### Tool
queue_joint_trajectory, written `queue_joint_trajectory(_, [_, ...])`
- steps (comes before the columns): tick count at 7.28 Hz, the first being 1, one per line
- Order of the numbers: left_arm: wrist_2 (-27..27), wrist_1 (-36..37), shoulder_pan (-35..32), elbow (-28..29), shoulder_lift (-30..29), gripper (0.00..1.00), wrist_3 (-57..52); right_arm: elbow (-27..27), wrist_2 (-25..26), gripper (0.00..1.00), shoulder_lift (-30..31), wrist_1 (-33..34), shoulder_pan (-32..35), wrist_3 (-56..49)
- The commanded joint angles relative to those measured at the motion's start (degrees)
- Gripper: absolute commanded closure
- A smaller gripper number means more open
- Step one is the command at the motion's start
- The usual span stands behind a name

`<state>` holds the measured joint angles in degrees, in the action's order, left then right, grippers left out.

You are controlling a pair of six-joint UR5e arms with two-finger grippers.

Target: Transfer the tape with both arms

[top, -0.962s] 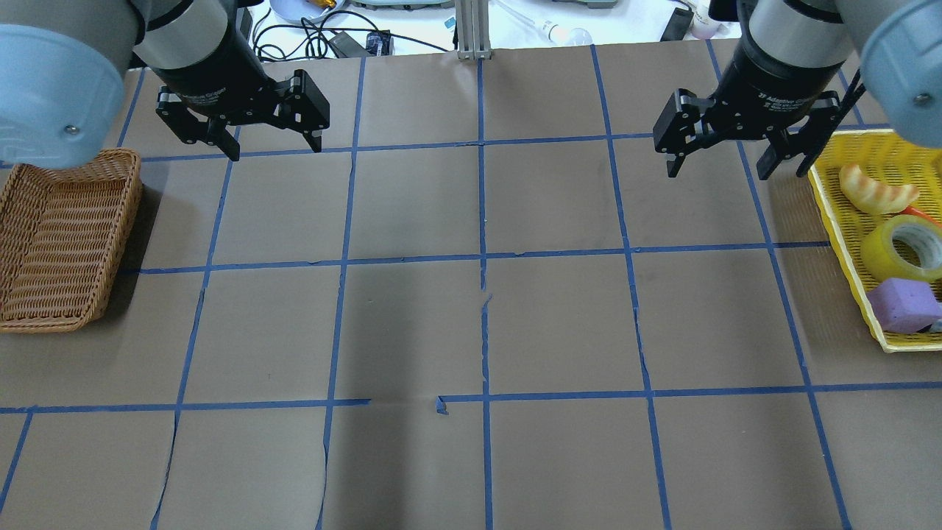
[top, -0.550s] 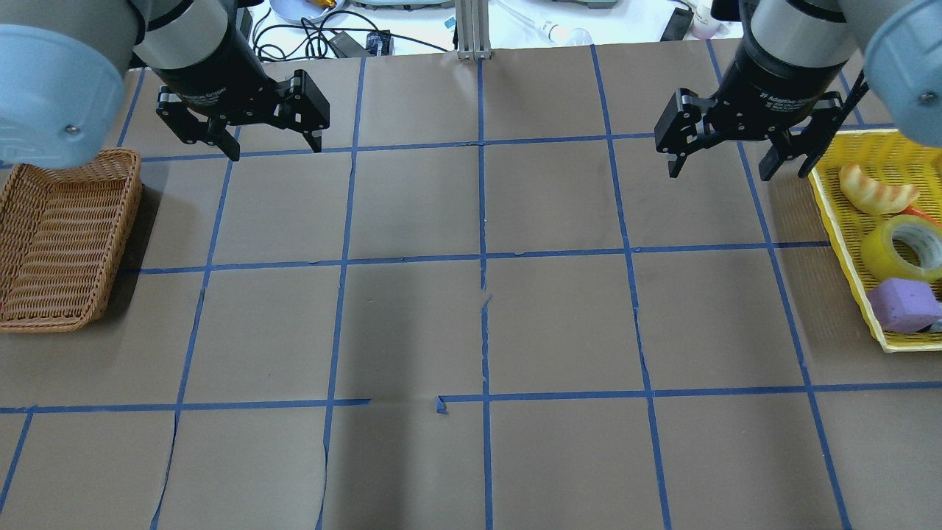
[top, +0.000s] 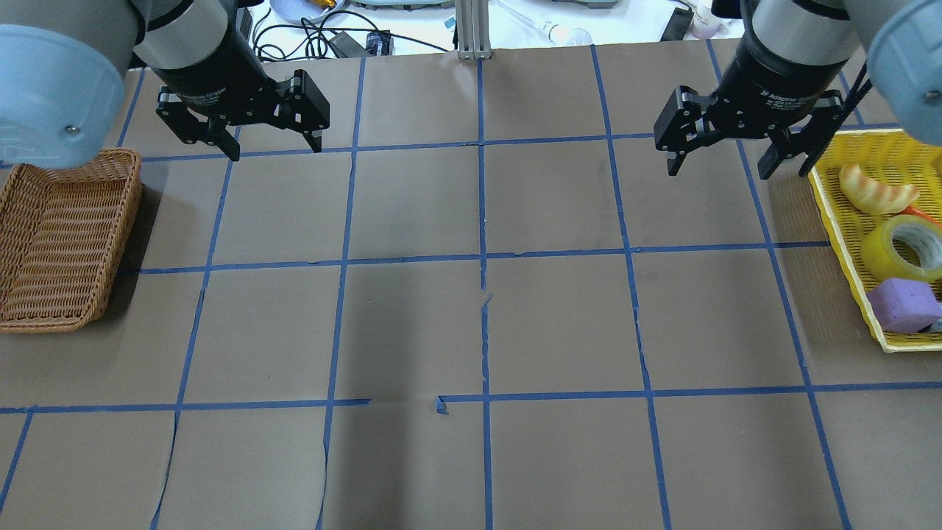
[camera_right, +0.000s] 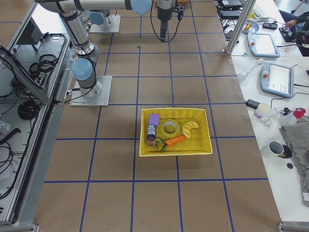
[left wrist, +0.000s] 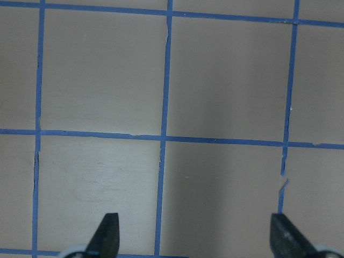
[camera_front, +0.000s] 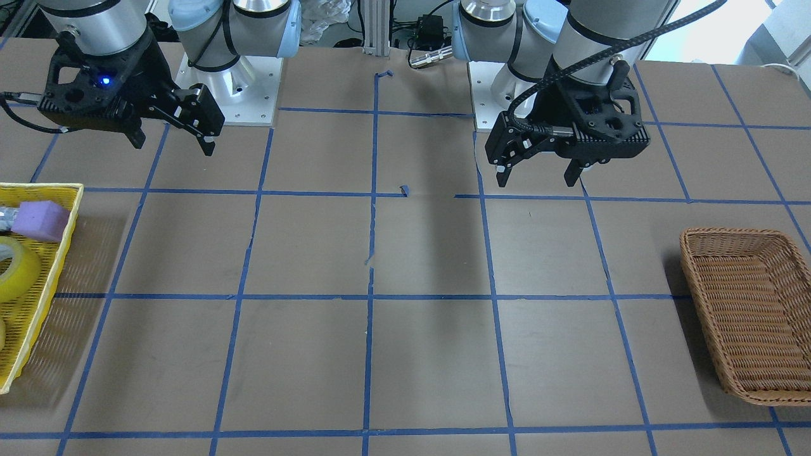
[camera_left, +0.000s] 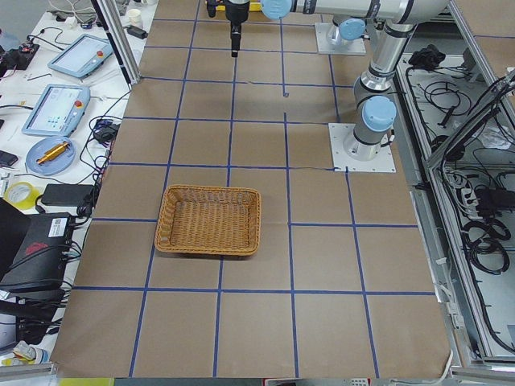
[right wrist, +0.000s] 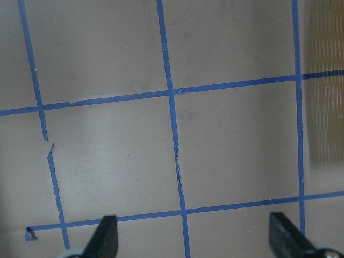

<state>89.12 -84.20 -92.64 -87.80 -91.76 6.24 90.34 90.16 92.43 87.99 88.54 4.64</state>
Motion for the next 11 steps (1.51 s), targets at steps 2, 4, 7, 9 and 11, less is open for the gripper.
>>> queue_joint_trajectory(2, [0.0,0.0,0.0,0.0,0.0,0.0,0.0,0.0,-0.3,0.0,0.0,0.0,0.1,-0.1])
queue_joint_trajectory(4, [0.0,0.0,0.0,0.0,0.0,0.0,0.0,0.0,-0.3,0.0,-0.1,0.0,0.1,-0.1])
queue_joint_trajectory(7, [0.0,0.0,0.0,0.0,0.0,0.0,0.0,0.6,5.4,0.0,-2.4,1.8,-2.2,-0.1])
queue_joint_trajectory(9, [0.0,0.0,0.0,0.0,0.0,0.0,0.0,0.7,8.3,0.0,-5.0,4.2,-12.5,-0.8])
queue_joint_trajectory(11, [0.0,0.0,0.0,0.1,0.0,0.0,0.0,0.7,9.3,0.0,-11.4,8.7,-24.5,-7.6])
